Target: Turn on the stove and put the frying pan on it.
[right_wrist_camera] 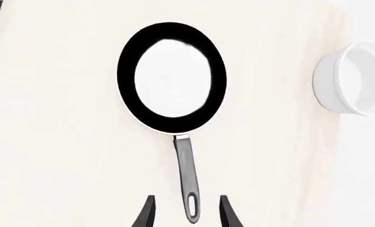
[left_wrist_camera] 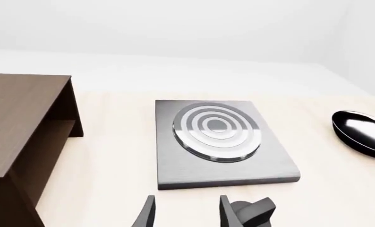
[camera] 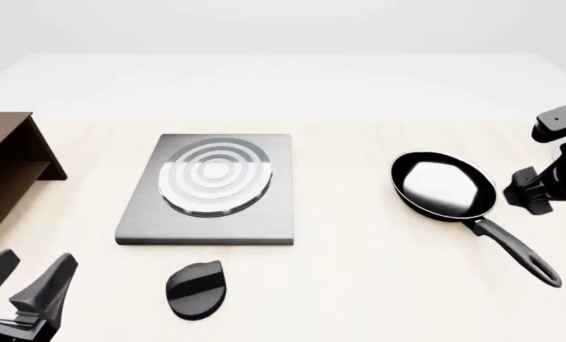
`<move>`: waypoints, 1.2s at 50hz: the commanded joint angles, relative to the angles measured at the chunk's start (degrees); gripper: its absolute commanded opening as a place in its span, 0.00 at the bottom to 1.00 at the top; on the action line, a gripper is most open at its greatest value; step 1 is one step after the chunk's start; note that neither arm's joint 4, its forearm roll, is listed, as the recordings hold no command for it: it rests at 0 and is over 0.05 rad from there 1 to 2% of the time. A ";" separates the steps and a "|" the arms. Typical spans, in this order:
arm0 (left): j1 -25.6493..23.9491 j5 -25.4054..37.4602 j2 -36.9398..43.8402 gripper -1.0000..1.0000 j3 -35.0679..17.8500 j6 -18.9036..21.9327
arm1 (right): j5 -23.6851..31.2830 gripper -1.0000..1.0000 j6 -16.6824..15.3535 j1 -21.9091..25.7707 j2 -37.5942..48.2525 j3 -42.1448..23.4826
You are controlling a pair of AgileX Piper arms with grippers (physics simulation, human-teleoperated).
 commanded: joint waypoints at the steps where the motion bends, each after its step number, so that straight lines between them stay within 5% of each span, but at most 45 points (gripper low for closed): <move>1: -0.08 -0.05 0.00 1.00 0.00 0.13 | -0.77 1.00 -2.81 -2.98 4.82 -1.89; 40: 0.00 -0.22 0.00 1.00 0.00 -0.10 | -12.42 1.00 -6.91 -5.23 15.53 5.03; 60: -0.02 -0.45 0.00 1.00 0.00 0.38 | -18.18 1.00 -5.56 -4.21 20.82 8.23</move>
